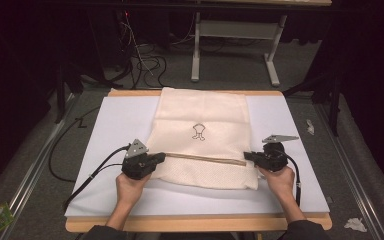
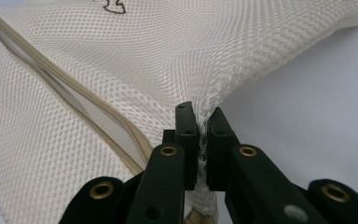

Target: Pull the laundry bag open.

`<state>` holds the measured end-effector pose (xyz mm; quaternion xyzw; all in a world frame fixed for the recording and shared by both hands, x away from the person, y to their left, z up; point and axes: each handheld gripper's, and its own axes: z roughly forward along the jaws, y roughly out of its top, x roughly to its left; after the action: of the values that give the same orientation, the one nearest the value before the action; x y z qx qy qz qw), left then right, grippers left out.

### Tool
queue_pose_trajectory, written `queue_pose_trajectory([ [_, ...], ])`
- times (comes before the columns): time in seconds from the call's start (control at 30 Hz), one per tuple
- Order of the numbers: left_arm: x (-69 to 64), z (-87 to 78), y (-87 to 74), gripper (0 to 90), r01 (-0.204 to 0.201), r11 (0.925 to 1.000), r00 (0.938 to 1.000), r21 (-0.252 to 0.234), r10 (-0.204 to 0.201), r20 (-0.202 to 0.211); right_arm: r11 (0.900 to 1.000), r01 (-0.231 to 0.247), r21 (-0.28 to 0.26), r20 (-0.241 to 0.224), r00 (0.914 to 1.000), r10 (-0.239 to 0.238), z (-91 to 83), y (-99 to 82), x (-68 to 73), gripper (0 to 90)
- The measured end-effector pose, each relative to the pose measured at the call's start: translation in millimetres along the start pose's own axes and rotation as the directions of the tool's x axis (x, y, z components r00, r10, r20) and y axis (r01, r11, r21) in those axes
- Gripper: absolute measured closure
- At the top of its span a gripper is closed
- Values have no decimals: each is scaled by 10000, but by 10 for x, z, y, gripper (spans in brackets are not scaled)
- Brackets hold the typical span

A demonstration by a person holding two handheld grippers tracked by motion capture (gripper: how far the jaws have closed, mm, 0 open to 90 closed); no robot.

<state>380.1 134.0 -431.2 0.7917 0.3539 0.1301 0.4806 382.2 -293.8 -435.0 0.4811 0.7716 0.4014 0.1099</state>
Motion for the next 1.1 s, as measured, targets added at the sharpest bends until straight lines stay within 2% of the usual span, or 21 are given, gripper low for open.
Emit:
queue_pose_trajectory([
  [0.2, 45, -61, -20, 872, 3, 10000, 9999, 26, -3, -168, 9999, -113, -55, -21, 9999, 112, -12, -5, -18, 878],
  [0.33, 100, -108, -49, 872, 254, 9996, 9995, -77, -256, -197, 10000, -72, -26, 77, 9999, 73, -7, -8, -21, 878],
  [0.57, 159, -170, -72, 873, 407, 9990, 9986, -208, -414, -316, 10000, -69, 11, 147, 9999, 69, -5, -7, -31, 878],
  [0.83, 175, -191, -71, 873, 317, 9993, 9983, -180, -325, -483, 10000, -52, -23, 182, 9998, 52, -8, -3, -33, 878],
  [1.1, 214, -230, -89, 873, 437, 9988, 9977, -205, -447, -516, 9998, -153, -85, 222, 9996, 155, -18, -5, -67, 878],
])
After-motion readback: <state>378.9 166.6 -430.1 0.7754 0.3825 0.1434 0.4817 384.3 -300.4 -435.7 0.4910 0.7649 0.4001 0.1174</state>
